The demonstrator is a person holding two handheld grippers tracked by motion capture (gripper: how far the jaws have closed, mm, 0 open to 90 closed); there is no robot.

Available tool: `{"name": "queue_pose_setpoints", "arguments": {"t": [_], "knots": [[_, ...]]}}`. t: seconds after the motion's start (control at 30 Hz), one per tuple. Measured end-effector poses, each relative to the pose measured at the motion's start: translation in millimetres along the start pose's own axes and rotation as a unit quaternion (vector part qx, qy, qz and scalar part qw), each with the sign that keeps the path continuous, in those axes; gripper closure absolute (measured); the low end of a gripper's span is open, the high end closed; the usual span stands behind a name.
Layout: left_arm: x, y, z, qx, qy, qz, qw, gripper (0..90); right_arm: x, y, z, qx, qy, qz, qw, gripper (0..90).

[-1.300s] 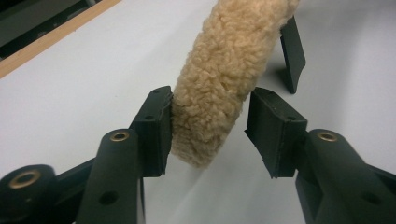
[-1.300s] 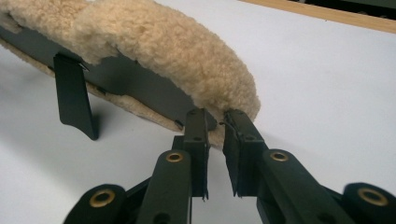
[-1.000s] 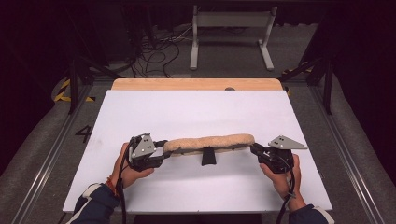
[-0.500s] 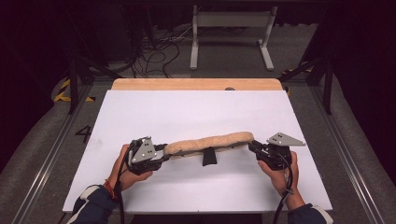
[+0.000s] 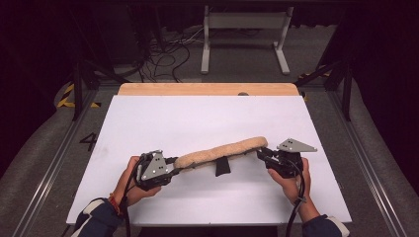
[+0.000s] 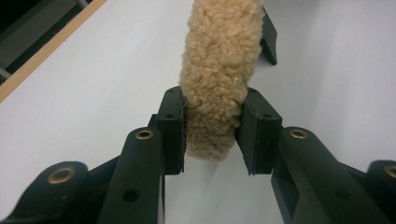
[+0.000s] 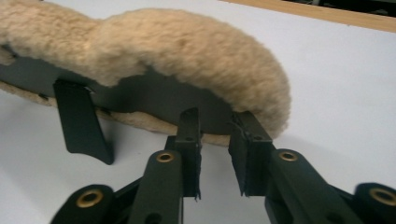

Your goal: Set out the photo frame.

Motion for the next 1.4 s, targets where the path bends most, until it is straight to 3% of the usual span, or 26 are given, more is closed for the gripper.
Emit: {"name": "queue_pose_setpoints", "arguments": {"t": [0.23, 0.37, 0.6, 0.77, 0.83, 1.0, 1.4], "knots": [[-1.2, 10.4, 4.7, 0.005, 0.0, -0.01, 0.9999, 65.6, 1.4, -19.7, -0.4, -0.014, -0.003, 0.03, 0.9994, 68.7], [-1.5, 14.4, 6.0, 0.004, -0.001, -0.011, 0.9999, 65.6, -2.6, -16.6, 1.5, -0.003, 0.004, 0.027, 0.9996, 69.8], [-3.4, 19.6, 7.2, 0.0, -0.003, -0.017, 0.9999, 65.9, -8.3, -9.9, -6.6, -0.006, 0.005, 0.018, 0.9998, 76.9], [-3.3, 26.2, 9.5, 0.01, 0.0, -0.023, 0.9997, 66.3, -9.8, -18.0, -24.9, -0.01, -0.01, 0.031, 0.9994, 78.4], [-1.7, 27.7, 9.4, 0.025, 0.003, -0.016, 0.9996, 66.4, -10.2, -19.5, -26.9, -0.011, -0.011, 0.034, 0.9993, 78.9], [-3.3, 33.4, 8.3, 0.041, 0.007, -0.022, 0.9989, 66.3, -11.7, -29.3, -41.4, -0.022, -0.016, 0.043, 0.9987, 79.5], [-5.8, 44.7, 8.3, 0.043, 0.012, -0.021, 0.9988, 65.9, -12.7, -35.5, -46.6, -0.031, -0.015, 0.049, 0.9982, 76.3]]}}
Point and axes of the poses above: each handheld gripper's, and its own axes: z roughly backward along the jaws, x roughly out of its underside, y roughly to its right, the point moved 5 cm from there along -z, roughly forward along the jaws, and after that the axes turned 4 degrees about z, right-handed, at the moved point
